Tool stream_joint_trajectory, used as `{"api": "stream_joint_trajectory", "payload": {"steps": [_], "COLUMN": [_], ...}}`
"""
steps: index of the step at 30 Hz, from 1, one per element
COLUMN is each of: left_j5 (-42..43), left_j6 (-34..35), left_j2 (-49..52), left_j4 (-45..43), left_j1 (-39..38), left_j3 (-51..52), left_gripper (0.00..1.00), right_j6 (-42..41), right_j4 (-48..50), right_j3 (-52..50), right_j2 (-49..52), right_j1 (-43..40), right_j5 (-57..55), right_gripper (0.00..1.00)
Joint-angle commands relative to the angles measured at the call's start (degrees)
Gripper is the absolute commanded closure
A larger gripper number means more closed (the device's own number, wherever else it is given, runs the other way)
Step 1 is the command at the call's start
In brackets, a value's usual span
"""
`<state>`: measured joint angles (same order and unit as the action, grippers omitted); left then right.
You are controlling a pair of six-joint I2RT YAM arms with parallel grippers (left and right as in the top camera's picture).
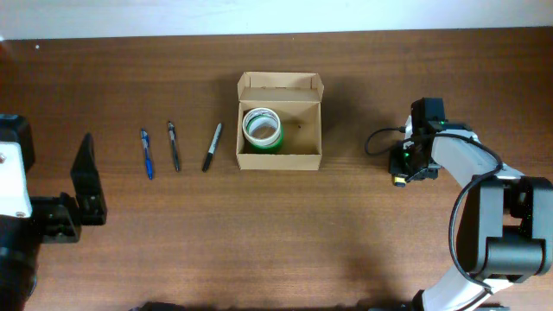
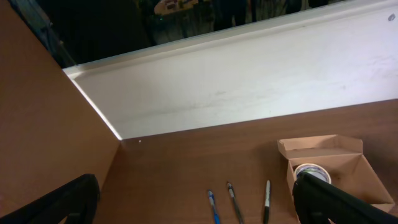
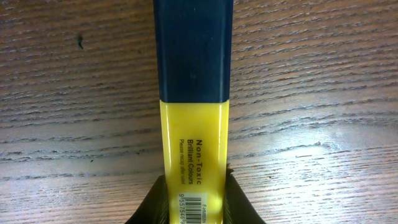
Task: Pack container
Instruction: 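Close the right gripper on the yellow highlighter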
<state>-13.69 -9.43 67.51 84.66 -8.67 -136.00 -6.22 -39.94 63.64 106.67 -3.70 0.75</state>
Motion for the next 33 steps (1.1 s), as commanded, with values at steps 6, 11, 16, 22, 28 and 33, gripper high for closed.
{"api": "stream_joint_trajectory", "payload": {"steps": [6,11,16,22,28,33], "left_j5": [0.6,0.6,0.6,0.6,0.6,0.6], "left_j6": [-0.5,-0.5,-0.5,-0.5,-0.5,-0.5], "left_j2": [0.4,0.4,0.4,0.4,0.4,0.4], "left_j4": [0.0,0.0,0.0,0.0,0.0,0.0], "left_j1": [-0.2,-0.2,-0.2,-0.2,-0.2,-0.2], "left_j3": [0.2,0.2,0.2,0.2,0.2,0.2], "left_gripper": [0.01,0.01,0.01,0.01,0.01,0.01], "right_j6": [-1.0,-0.9,-0.9,-0.9,-0.2,0.0], "right_j4": [-0.6,-3.1,-7.0,-11.8,-16.5,-20.0], "right_j3": [0.5,2.4,6.4,10.4,13.6,18.1], "right_j2": [0.4,-0.6,-1.1,-1.1,-1.1,-1.1], "right_j1": [0.3,0.3,0.3,0.3,1.2,3.9], "right_j5": [0.1,0.1,0.1,0.1,0.0,-0.4], "right_gripper": [0.96,0.96,0.96,0.96,0.96,0.96]}}
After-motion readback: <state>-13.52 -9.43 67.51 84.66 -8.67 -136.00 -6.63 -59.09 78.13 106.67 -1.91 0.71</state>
